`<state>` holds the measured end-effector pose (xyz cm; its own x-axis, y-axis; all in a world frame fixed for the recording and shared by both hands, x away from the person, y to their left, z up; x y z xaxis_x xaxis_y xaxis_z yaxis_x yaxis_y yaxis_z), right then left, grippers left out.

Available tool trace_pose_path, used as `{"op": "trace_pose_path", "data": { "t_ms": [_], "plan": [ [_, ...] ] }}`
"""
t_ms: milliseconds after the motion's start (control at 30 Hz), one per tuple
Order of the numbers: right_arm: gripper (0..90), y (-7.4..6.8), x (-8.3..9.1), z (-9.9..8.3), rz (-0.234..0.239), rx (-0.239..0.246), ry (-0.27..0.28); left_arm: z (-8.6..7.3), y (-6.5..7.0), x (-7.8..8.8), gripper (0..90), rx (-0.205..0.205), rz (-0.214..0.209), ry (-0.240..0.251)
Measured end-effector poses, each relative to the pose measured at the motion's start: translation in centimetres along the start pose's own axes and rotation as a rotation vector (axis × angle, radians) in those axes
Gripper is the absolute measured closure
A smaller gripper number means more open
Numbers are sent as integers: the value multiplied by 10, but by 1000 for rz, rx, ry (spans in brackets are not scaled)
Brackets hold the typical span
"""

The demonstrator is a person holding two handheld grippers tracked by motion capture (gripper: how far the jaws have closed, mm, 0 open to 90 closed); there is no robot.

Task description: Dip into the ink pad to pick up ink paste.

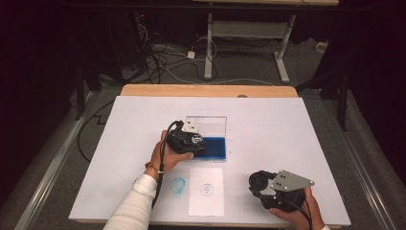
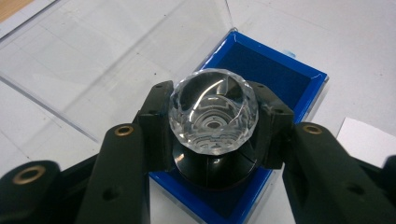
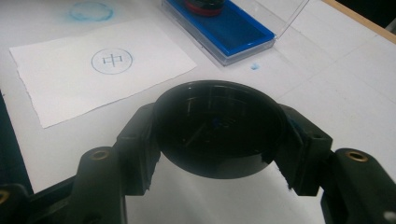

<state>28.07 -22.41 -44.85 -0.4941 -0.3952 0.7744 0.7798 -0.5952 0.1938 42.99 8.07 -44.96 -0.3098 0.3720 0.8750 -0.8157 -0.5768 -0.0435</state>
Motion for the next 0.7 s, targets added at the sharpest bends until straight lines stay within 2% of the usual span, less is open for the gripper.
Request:
{"op": "trace_pose_path", "data": {
  "t_ms": [167, 333, 467, 567, 700],
  "plan": [
    [387, 0, 1, -1, -3, -1, 2, 1, 0, 1, 546, -9, 4, -14],
    [386, 1, 1, -1, -4, -1, 3, 1, -1, 2, 546, 6, -4, -4],
    [386, 2, 1, -1, -4, -3, 2, -2, -4, 5, 546, 24, -9, 14],
    [386, 2, 0, 0, -4, -5, 3, -4, -6, 10, 546, 42, -24, 52],
    [386, 2, -1, 0, -2, -5, 1, -7, -8, 16, 546, 33, -16, 63]
  ]
}}
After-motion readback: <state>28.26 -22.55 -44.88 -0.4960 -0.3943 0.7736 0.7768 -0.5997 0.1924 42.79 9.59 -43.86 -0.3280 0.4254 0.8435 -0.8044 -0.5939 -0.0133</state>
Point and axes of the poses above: each handheld gripper's, and its own axes: x roughly backward along the jaws, z roughly out of its top, y roughly to its right, the point moved 2 cm from there along -x, roughly forward along the jaws, and after that the axes turned 15 degrees about -y, right-handed, at the moved point
